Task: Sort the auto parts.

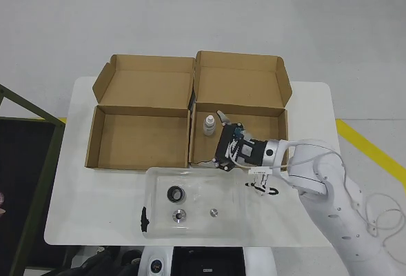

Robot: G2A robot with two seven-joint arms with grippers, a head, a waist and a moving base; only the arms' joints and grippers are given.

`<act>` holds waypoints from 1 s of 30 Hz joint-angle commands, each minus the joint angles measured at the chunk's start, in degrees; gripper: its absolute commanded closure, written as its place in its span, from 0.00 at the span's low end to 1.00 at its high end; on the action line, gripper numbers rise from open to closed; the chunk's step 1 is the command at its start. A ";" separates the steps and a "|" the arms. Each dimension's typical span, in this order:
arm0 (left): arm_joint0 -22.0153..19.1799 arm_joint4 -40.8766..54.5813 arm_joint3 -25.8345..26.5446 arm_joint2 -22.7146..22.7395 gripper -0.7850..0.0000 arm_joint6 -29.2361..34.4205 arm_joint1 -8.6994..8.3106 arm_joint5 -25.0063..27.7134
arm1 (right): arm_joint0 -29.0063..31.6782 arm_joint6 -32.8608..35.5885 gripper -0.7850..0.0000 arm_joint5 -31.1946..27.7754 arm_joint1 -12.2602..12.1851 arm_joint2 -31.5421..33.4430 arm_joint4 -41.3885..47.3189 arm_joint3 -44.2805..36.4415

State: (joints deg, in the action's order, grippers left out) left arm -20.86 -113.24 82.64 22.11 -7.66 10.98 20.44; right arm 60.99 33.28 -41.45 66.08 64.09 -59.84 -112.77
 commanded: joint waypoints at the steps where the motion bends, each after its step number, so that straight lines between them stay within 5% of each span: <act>1: 0.00 0.00 0.00 0.00 0.00 0.00 0.00 0.00 | 1.15 1.63 0.00 -0.78 -0.32 0.40 -0.03 -1.67; 30: 0.00 0.00 0.00 0.00 0.00 0.00 0.00 0.00 | 16.44 7.49 0.00 -6.94 -3.30 -4.09 -16.30 -10.51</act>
State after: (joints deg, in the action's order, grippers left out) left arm -20.86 -113.24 82.64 22.11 -7.66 10.98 20.44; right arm 77.07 40.60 -48.27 62.86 60.09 -76.04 -123.44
